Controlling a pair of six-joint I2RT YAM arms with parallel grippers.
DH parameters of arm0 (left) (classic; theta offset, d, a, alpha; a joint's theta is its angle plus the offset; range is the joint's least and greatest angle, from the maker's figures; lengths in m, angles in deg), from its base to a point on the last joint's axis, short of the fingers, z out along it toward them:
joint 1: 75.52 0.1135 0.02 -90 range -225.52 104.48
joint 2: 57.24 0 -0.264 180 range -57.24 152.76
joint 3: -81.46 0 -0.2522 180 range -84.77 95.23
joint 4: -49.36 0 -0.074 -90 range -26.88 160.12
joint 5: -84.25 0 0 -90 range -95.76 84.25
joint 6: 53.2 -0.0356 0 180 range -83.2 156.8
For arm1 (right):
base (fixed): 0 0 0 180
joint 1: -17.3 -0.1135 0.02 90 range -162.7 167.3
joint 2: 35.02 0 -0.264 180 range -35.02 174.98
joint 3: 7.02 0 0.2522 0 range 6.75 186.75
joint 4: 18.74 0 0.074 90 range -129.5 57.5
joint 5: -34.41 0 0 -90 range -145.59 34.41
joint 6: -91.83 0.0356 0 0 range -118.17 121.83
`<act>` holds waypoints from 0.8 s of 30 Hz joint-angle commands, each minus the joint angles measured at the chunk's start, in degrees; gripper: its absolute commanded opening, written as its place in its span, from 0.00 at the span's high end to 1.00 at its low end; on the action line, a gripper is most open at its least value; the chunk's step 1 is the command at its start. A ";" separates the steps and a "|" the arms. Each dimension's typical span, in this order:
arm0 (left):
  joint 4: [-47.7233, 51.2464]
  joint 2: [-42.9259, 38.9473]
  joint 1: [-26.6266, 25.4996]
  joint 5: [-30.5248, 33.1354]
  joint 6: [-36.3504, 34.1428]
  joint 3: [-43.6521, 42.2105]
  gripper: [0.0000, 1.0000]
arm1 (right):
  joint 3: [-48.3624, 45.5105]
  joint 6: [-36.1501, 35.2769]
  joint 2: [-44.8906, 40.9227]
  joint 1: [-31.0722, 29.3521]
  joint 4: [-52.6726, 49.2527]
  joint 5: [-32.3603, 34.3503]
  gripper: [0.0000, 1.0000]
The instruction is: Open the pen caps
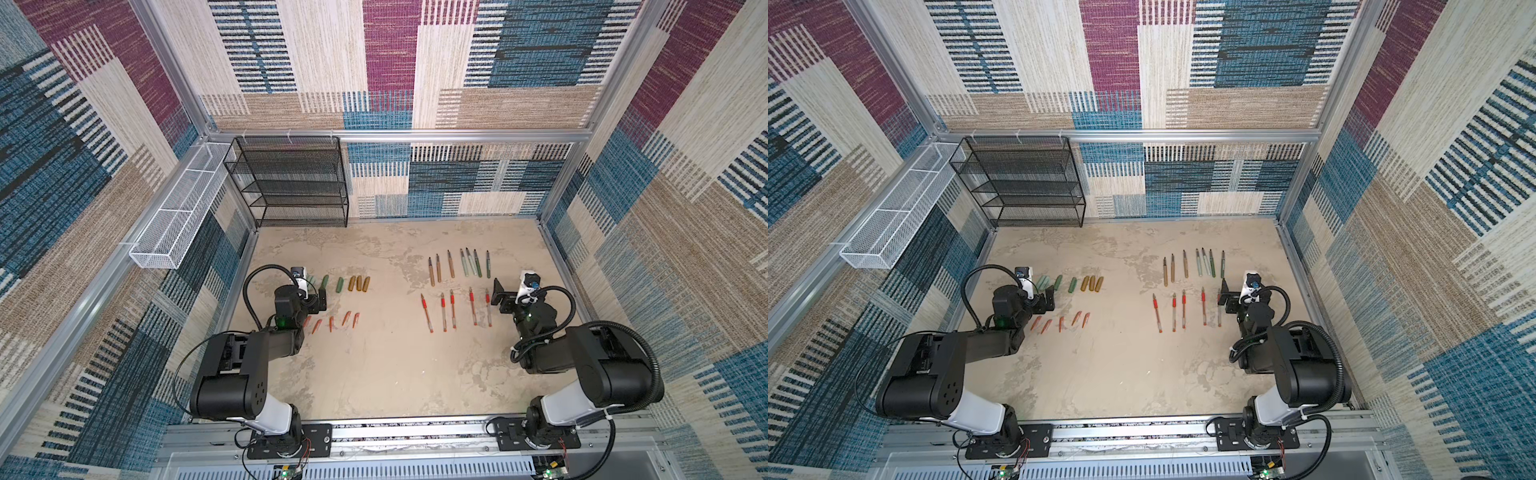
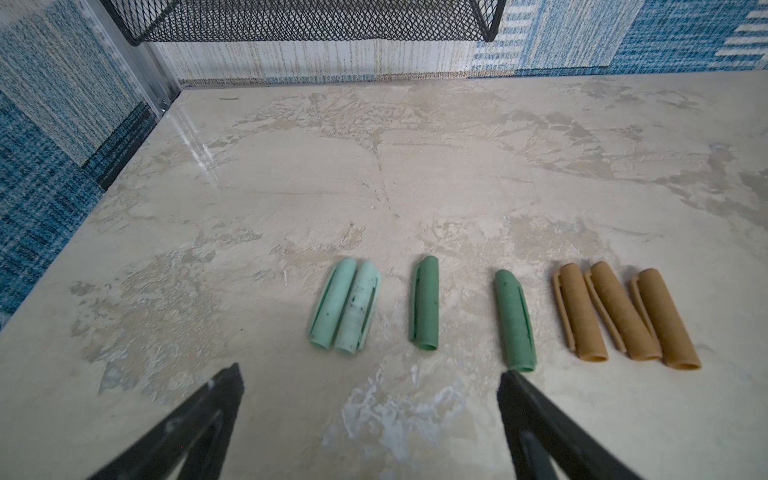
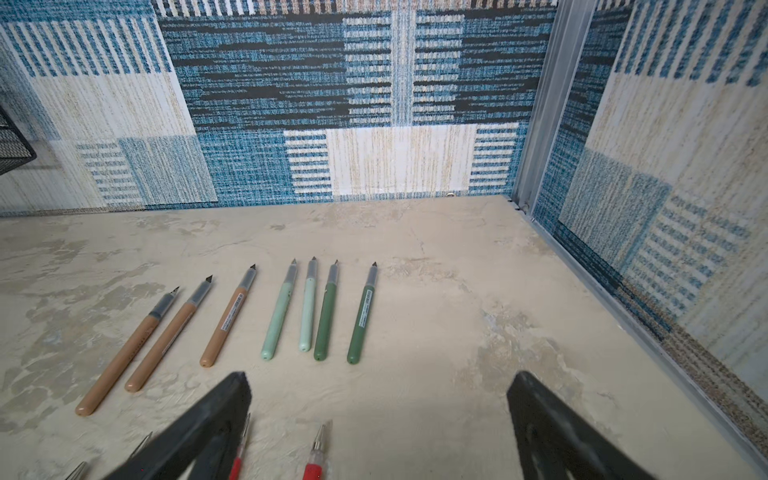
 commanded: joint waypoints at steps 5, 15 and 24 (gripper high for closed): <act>-0.06 -0.10 0.04 0.99 0.57 0.27 0.01 | 0.15 0.21 -0.14 -0.08 2.69 -1.43 0.00; -0.12 -0.10 0.04 0.98 0.59 0.26 0.01 | 0.88 -0.52 -0.13 -0.09 1.41 -3.35 0.00; -0.12 -0.08 0.02 0.98 0.54 0.27 0.01 | 0.92 -0.56 -0.03 -0.05 1.33 -3.32 0.00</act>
